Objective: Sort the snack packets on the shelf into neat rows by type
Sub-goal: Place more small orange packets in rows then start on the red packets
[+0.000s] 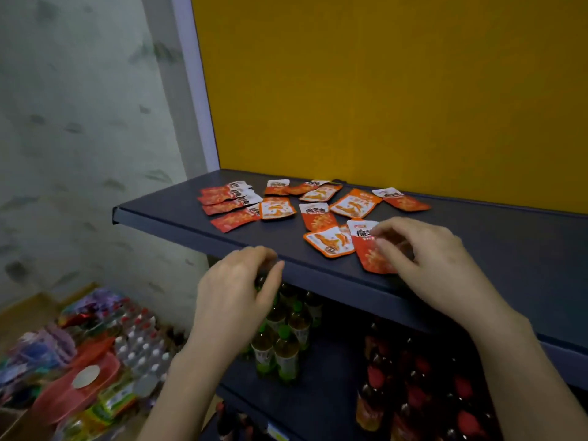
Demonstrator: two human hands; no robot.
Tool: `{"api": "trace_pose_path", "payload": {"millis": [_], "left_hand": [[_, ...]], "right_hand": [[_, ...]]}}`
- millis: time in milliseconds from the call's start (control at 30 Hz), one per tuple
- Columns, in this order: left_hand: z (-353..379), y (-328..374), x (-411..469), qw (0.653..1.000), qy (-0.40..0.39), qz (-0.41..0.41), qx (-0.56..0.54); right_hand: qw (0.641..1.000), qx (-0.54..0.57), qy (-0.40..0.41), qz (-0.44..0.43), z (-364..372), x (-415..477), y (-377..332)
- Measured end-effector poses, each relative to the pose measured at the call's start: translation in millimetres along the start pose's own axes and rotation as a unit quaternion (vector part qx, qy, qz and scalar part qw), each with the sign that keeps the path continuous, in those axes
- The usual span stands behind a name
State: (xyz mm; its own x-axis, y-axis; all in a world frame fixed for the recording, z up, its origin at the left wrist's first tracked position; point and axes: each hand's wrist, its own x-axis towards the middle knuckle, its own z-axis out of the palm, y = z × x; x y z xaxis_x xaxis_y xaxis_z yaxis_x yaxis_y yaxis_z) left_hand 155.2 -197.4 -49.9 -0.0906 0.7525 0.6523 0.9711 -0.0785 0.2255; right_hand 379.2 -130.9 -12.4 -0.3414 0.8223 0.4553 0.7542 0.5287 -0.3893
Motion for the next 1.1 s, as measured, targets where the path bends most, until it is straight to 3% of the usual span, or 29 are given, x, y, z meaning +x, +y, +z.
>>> {"api": "trace_pose_path", "payload": {"millis": [200,533,633,800,867,933,1100], "left_hand": [[34,5,69,0.996,-0.029,0.06,-0.06],[90,11,127,0.957,-0.237,0.168,0.006],[97,11,126,0.958,-0.217,0.187,-0.026],[102,13,124,0.957,-0.197,0.194,-0.091],[102,14,126,0.947,-0.245,0.176,-0.106],[100,16,130,0.935,-0.296,0.144,-0.128],[92,22,138,0.932,-0.313,0.099,-0.156]], "right_hand": [[0.99,-0.105,-0.053,0.073,-5,52,8],[0.941,-0.182,-0.16,0.235,41,159,34],[0.926,-0.184,-0.181,0.275,55,176,33],[0.908,-0.21,-0.178,0.317,71,188,29],[0.908,-0.204,-0.167,0.325,76,192,33],[0.914,-0.16,-0.147,0.343,81,196,39],[0.927,-0.048,-0.083,0.362,85,199,49]]}}
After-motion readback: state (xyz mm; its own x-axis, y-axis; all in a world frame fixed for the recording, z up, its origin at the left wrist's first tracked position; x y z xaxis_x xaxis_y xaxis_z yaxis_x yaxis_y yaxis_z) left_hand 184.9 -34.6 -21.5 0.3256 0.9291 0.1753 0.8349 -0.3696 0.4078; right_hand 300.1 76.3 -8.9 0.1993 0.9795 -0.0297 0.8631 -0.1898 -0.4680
